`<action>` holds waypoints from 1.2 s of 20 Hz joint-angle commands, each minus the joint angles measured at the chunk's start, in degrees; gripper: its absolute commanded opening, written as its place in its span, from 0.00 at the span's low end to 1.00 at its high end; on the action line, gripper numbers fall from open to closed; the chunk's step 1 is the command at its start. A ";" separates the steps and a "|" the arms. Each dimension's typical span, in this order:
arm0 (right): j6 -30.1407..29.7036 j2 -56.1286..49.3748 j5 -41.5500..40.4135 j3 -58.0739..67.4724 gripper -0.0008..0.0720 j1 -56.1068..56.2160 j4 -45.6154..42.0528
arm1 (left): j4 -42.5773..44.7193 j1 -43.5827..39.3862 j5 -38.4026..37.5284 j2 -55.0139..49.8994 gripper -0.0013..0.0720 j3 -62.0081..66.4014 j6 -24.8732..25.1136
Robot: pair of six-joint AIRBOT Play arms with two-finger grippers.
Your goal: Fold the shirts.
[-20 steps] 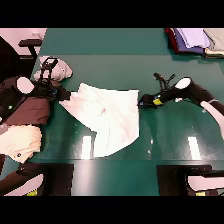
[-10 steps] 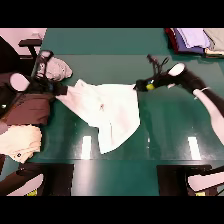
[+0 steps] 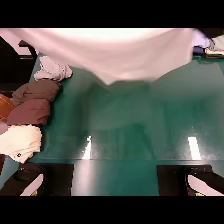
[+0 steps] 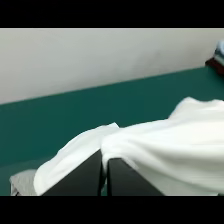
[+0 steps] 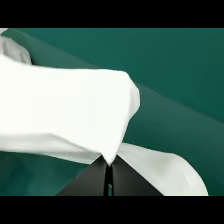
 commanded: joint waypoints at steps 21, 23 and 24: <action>10.27 -31.10 8.98 -5.31 0.03 -2.60 -10.67 | -4.96 0.04 -9.92 -41.59 0.05 -9.55 4.66; 10.29 -35.65 8.66 -1.05 0.25 -2.62 -10.64 | -4.50 0.04 -7.17 -45.00 0.75 -9.16 4.33; 10.29 -37.20 9.09 1.62 0.56 -2.62 -10.67 | -4.15 0.04 -6.34 -45.05 0.86 -9.14 3.48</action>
